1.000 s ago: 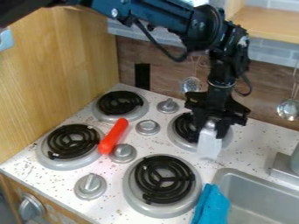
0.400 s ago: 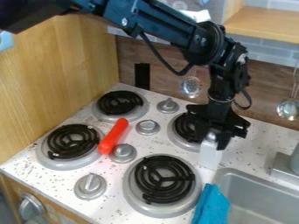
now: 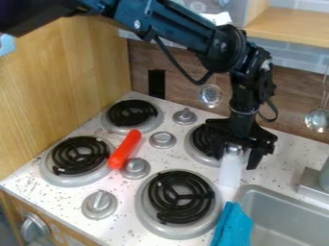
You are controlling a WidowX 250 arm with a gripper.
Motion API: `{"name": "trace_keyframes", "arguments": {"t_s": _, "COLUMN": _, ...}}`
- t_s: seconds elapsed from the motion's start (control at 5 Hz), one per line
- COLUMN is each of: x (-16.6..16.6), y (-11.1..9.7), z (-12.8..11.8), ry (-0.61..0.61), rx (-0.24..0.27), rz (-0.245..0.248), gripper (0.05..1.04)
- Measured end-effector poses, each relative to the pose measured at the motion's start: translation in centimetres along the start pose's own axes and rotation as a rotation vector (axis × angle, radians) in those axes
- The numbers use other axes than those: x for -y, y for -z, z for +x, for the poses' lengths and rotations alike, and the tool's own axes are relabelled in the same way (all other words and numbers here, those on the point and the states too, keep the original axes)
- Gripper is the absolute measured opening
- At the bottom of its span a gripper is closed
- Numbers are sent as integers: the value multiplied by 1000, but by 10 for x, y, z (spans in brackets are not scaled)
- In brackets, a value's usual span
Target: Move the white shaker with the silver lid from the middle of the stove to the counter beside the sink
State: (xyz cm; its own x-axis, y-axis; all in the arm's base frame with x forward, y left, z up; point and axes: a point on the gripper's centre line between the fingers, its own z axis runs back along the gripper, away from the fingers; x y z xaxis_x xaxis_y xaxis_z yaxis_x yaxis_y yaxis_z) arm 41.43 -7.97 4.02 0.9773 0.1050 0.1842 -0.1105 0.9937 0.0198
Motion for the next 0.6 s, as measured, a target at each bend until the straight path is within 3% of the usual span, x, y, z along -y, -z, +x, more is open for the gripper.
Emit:
{"name": "trace_keyframes", "arguments": {"t_s": 0.2, "x": -4, "y": 2, "z": -11, "ry": 7, "rx": -31, "rz": 2, "gripper": 1006}}
{"name": "trace_keyframes", "arguments": {"t_s": 0.4, "x": -13, "y": -38, "z": -11, "ry": -6, "rx": 21, "rz": -18, "gripper": 1005}}
{"name": "trace_keyframes", "arguments": {"t_s": 0.6, "x": -33, "y": -73, "z": -36, "ry": 26, "rx": -27, "rz": 42, "gripper": 1005}}
